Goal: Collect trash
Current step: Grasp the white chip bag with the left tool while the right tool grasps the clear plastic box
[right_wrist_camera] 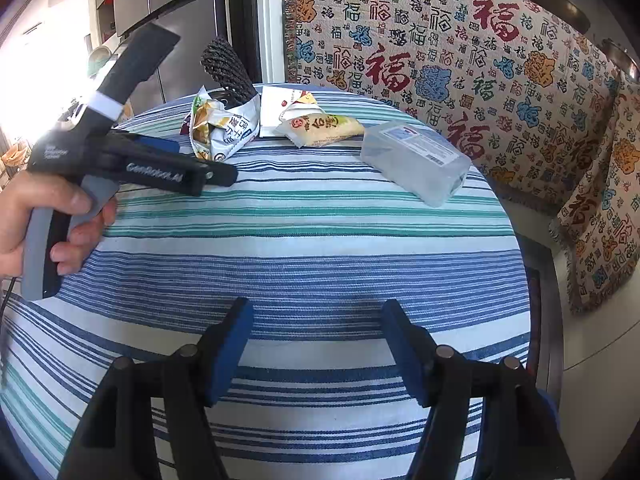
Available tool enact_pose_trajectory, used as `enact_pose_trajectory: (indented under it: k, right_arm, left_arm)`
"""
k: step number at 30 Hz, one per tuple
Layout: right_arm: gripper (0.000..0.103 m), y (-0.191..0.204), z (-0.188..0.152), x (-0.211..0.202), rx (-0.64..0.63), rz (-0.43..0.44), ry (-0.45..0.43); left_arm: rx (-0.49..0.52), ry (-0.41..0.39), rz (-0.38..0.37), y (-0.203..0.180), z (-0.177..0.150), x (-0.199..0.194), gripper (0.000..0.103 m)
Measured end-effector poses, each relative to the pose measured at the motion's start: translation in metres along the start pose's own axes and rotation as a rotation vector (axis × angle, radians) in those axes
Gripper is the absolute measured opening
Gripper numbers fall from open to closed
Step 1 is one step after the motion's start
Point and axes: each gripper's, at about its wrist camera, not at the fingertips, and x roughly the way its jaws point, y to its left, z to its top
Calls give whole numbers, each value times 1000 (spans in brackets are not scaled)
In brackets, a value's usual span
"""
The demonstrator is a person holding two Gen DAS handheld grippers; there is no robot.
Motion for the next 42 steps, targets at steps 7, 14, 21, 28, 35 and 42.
enact_pose_trajectory:
  k: [7,14,21,28,35,42]
  right_arm:
    - [68,0,1,1,2,0,2]
    - [69,-1,2,1,5,6,5]
    - [68,-16,2,0,25,-15,31]
    - [69,-78,15,8,123,-94,38]
    - [84,-109,41,34,85,-48,82]
    - [98,-109,75,71,28,5,67]
  left_arm:
    - [-28,-20,20,1,26,16,89]
    - [-90,-68,-31,15,13,-1,47]
    - [-4,-28,-65,19,-49,-48,47]
    - [53,-17,-61,20,-90,-78,68]
    - [48,-11,-31,22,-87,-68,98]
    - [47,1,-30,21,-87,-64,103]
